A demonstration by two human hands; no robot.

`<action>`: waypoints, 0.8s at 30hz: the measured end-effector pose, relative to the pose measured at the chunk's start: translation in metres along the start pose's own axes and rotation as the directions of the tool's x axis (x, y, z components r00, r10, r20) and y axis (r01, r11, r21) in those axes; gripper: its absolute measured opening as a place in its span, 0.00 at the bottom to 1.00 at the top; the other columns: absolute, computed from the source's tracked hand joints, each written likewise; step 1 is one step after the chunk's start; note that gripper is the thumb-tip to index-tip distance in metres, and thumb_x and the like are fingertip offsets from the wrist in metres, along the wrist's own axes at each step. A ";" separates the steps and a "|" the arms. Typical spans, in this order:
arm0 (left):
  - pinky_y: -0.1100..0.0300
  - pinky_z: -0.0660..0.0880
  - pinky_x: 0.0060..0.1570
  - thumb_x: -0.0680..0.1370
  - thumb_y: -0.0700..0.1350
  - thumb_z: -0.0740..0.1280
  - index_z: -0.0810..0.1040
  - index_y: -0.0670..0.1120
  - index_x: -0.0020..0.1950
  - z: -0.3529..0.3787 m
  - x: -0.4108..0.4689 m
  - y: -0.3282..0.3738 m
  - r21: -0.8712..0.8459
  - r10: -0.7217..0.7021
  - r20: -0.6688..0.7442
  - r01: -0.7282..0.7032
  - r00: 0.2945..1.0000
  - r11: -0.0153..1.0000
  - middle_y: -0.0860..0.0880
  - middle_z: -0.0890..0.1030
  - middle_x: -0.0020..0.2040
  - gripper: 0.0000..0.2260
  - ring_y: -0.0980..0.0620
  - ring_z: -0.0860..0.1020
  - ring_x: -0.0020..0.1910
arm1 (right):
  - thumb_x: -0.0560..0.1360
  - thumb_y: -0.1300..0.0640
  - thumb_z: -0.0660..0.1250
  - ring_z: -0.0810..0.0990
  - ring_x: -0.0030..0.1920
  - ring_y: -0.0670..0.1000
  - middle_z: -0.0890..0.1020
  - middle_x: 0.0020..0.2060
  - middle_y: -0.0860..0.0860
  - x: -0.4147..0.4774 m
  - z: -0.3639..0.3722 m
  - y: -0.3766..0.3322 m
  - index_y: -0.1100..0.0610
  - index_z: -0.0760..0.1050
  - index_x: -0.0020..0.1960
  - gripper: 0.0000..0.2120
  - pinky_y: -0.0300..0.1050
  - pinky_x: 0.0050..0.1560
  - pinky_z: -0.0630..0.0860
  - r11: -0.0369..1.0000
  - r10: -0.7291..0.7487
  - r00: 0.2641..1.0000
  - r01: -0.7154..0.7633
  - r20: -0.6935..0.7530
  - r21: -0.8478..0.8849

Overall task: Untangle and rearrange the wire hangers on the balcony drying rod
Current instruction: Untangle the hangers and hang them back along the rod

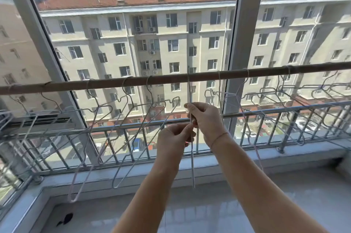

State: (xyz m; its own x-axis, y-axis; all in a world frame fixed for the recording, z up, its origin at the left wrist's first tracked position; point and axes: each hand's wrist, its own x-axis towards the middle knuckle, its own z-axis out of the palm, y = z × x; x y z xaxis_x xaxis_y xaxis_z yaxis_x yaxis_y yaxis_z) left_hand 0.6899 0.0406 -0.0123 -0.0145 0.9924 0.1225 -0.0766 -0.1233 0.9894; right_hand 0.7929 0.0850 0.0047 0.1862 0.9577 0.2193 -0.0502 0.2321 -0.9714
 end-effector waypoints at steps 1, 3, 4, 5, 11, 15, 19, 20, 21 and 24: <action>0.69 0.71 0.28 0.74 0.41 0.69 0.83 0.45 0.39 0.000 0.005 0.001 0.007 -0.001 -0.015 0.001 1.000 1.000 0.51 0.81 0.29 0.05 0.58 0.75 0.27 | 0.76 0.61 0.64 0.69 0.21 0.43 0.75 0.26 0.52 0.005 0.002 -0.001 0.65 0.80 0.45 0.08 0.38 0.27 0.69 1.000 0.017 1.000 -0.017 -0.002 -0.010; 0.69 0.71 0.28 0.74 0.42 0.70 0.83 0.46 0.39 0.002 0.012 0.000 0.012 -0.015 -0.033 0.015 0.999 1.000 0.50 0.81 0.29 0.05 0.58 0.75 0.27 | 0.76 0.61 0.64 0.68 0.21 0.44 0.75 0.27 0.53 0.013 0.004 -0.002 0.68 0.79 0.47 0.10 0.39 0.28 0.69 0.998 0.049 0.999 -0.050 -0.010 -0.033; 0.69 0.70 0.28 0.74 0.42 0.70 0.83 0.45 0.39 0.003 0.014 -0.002 0.019 -0.023 -0.041 0.024 0.999 1.000 0.50 0.81 0.29 0.05 0.58 0.75 0.26 | 0.76 0.61 0.64 0.69 0.22 0.44 0.75 0.27 0.53 0.015 0.004 0.000 0.69 0.79 0.47 0.11 0.40 0.28 0.69 0.997 0.066 0.998 -0.066 -0.010 -0.047; 0.69 0.70 0.27 0.74 0.42 0.70 0.84 0.45 0.39 0.003 0.016 -0.004 0.030 -0.031 -0.052 0.033 0.998 0.999 0.51 0.81 0.28 0.05 0.58 0.75 0.26 | 0.76 0.61 0.63 0.69 0.23 0.45 0.75 0.27 0.54 0.017 0.004 0.002 0.69 0.79 0.47 0.11 0.40 0.29 0.69 0.995 0.082 0.997 -0.083 -0.010 -0.063; 0.65 0.72 0.32 0.73 0.42 0.70 0.83 0.46 0.39 0.002 0.019 -0.021 0.064 -0.068 -0.101 0.075 0.993 0.995 0.49 0.82 0.30 0.04 0.54 0.77 0.31 | 0.77 0.62 0.62 0.69 0.26 0.48 0.73 0.25 0.53 0.012 0.002 0.016 0.72 0.77 0.46 0.12 0.41 0.29 0.68 0.987 0.108 0.994 -0.109 -0.016 -0.119; 0.56 0.76 0.50 0.72 0.46 0.72 0.80 0.48 0.50 0.005 0.017 -0.018 0.176 0.070 -0.167 -0.040 0.983 0.984 0.50 0.83 0.43 0.08 0.51 0.80 0.46 | 0.76 0.61 0.64 0.75 0.32 0.50 0.78 0.31 0.53 0.005 -0.007 0.010 0.65 0.79 0.48 0.08 0.40 0.34 0.73 0.980 0.032 0.999 -0.034 -0.011 -0.195; 0.66 0.74 0.46 0.72 0.49 0.72 0.78 0.50 0.54 0.025 0.011 0.000 0.245 0.244 -0.123 -0.209 0.962 0.947 0.55 0.81 0.45 0.12 0.59 0.79 0.47 | 0.76 0.59 0.65 0.81 0.44 0.52 0.82 0.47 0.55 -0.002 -0.037 -0.005 0.62 0.76 0.59 0.13 0.43 0.46 0.79 0.950 -0.093 0.993 0.066 -0.076 -0.304; 0.68 0.73 0.45 0.72 0.49 0.72 0.78 0.51 0.54 0.033 0.009 0.005 0.239 0.261 -0.096 -0.232 0.961 0.943 0.56 0.81 0.44 0.11 0.60 0.79 0.46 | 0.76 0.58 0.65 0.81 0.46 0.52 0.82 0.48 0.55 -0.005 -0.047 -0.010 0.62 0.76 0.59 0.14 0.45 0.49 0.80 0.942 -0.126 0.987 0.089 -0.095 -0.322; 0.67 0.74 0.45 0.72 0.48 0.71 0.79 0.51 0.52 0.045 0.006 0.010 0.216 0.263 -0.064 -0.244 0.963 0.945 0.56 0.81 0.43 0.10 0.60 0.80 0.46 | 0.76 0.58 0.65 0.82 0.46 0.52 0.82 0.49 0.55 -0.007 -0.061 -0.015 0.62 0.76 0.59 0.14 0.46 0.50 0.80 0.933 -0.157 0.981 0.109 -0.115 -0.343; 0.61 0.76 0.50 0.73 0.48 0.71 0.79 0.53 0.49 0.088 -0.004 0.019 0.165 0.242 0.031 -0.243 0.970 0.956 0.55 0.82 0.43 0.06 0.57 0.81 0.46 | 0.76 0.58 0.65 0.82 0.47 0.54 0.83 0.48 0.56 -0.008 -0.107 -0.029 0.62 0.77 0.58 0.13 0.48 0.51 0.80 0.901 -0.231 0.960 0.148 -0.161 -0.409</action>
State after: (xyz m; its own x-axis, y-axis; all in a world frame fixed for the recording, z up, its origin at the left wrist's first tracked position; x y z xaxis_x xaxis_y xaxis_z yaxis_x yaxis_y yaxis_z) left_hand 0.7763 0.0349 0.0129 -0.0015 0.9328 0.3603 0.0945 -0.3586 0.9287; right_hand 0.8974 0.0526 0.0217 0.3486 0.8381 0.4196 0.3834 0.2810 -0.8798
